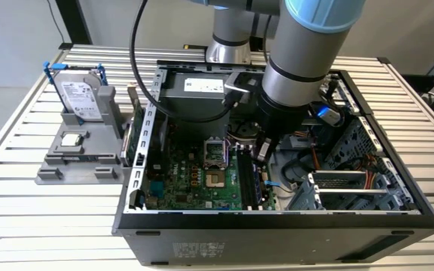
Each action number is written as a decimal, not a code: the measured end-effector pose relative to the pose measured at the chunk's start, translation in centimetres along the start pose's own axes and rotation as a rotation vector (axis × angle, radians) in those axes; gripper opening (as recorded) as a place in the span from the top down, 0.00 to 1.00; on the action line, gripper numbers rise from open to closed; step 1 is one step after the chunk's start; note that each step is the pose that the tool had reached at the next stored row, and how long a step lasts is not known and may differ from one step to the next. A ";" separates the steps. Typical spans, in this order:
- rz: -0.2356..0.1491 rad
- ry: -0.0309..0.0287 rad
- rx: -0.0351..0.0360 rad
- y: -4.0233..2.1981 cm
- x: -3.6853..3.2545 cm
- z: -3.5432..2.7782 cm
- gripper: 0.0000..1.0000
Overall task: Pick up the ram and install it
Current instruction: 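Press down the ram until it locks into place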
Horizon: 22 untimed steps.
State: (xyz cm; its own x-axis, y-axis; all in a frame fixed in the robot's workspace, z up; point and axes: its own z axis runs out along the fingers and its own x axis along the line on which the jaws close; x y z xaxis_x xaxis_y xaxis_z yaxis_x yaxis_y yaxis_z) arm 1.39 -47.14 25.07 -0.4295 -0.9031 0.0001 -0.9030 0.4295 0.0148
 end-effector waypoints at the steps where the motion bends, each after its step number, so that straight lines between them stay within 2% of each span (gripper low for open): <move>1: -0.011 0.0000 0.0000 0.00 0.00 0.00 1.00; 6: -0.074 0.0006 0.0002 0.00 -0.01 0.00 1.00; 22: -0.185 0.0004 0.0004 0.03 -0.06 0.01 1.00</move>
State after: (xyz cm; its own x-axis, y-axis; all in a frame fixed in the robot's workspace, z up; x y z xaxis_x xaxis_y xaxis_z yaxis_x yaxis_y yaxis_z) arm 1.38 -47.07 25.06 -0.2560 -0.9667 -0.0022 -0.9666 0.2559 0.0142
